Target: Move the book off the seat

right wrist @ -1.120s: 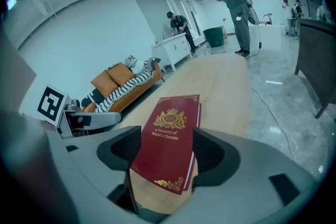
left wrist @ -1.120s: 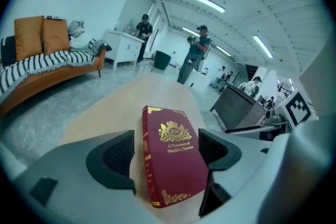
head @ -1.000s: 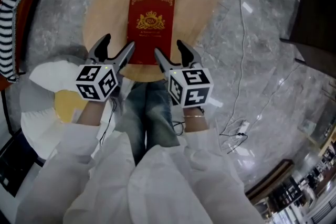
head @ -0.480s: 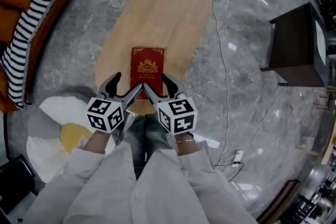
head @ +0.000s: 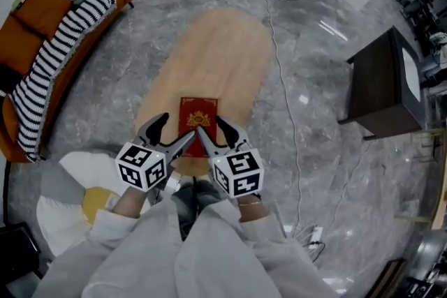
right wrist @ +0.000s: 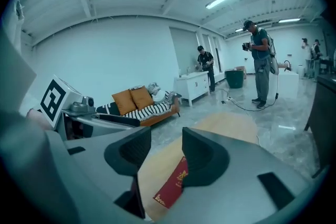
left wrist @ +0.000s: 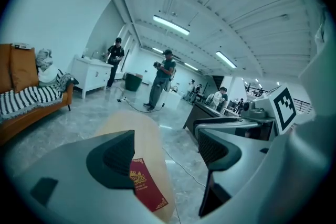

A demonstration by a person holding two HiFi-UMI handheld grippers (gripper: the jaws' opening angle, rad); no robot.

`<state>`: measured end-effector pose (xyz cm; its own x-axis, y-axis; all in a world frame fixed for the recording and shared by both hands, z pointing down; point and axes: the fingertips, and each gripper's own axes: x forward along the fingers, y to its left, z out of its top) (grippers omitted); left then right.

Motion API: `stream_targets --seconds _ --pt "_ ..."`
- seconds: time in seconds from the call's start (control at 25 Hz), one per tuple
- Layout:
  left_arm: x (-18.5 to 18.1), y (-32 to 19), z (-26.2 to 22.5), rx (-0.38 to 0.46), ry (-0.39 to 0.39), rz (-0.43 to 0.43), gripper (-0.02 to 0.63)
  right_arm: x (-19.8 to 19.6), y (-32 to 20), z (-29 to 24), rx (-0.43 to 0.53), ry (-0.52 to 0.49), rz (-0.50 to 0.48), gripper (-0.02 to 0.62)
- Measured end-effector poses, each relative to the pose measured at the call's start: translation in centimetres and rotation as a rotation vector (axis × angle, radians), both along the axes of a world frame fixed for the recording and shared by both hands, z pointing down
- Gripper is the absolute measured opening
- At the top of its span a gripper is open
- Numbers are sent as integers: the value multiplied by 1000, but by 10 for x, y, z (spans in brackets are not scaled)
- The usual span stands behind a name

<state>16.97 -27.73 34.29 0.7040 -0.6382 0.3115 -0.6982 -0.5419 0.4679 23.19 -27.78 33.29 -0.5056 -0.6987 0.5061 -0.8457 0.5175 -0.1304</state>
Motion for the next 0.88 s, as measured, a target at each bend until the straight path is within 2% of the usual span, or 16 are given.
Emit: stream_targets --seconds 0.2,0.32,0.44,0.6,0.8,0.88 --pt "-1 8 -31 44 30 -3 380 -6 9 -30 70 14 -26 134" --pt "-1 12 -53 84 57 -14 379 -5 12 -52 120 0 -40 72" --pt "-2 15 -73 142 57 -11 371 -9 18 -73 167 -17 -60 50" --pt "-4 20 -97 201 62 -14 295 -15 24 -96 178 -133 -43 28" --pt "-5 30 -114 243 59 -42 207 -22 29 -108 191 -184 -44 12" --pt "-7 32 -117 248 52 -60 152 -25 30 -112 205 -185 -46 12"
